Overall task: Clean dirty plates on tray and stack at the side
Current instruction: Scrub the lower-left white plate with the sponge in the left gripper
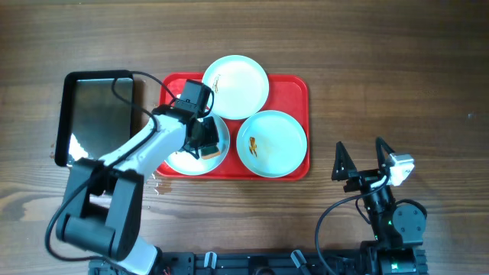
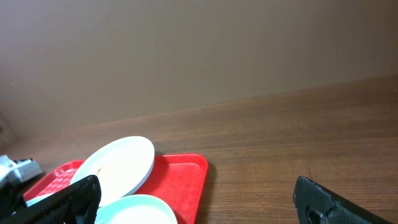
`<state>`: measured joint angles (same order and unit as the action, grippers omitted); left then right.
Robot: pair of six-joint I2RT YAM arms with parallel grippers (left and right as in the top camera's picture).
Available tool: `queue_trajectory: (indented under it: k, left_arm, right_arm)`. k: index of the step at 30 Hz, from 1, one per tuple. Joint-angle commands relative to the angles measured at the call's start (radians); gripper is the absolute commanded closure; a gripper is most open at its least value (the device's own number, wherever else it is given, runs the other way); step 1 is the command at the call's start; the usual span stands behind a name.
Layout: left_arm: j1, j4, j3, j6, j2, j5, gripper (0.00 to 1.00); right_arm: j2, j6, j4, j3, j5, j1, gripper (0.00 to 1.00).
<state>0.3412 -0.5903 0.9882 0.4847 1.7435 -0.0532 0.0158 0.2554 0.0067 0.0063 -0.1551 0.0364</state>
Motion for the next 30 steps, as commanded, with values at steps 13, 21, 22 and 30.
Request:
queue_trajectory:
  k: [13, 21, 22, 30]
  left_arm:
    - [0.004, -0.091, 0.045, 0.006, -0.09, -0.04, 0.96]
    - [0.066, -0.026, 0.026, 0.005, -0.041, -0.017, 0.43]
    - [0.054, -0.026, 0.026, -0.006, -0.042, -0.009, 0.42]
    - [0.023, -0.058, 0.026, -0.005, -0.042, -0.066, 0.58]
  right_arm:
    - [-0.005, -0.017, 0.003, -0.001, 0.009, -0.005, 0.0]
    - [-0.005, -0.017, 0.003, -0.001, 0.009, -0.005, 0.0]
    - [-0.005, -0.017, 0.003, -0.001, 0.009, -0.005, 0.0]
    - [-0.005, -0.017, 0.003, -0.001, 0.009, -0.005, 0.0]
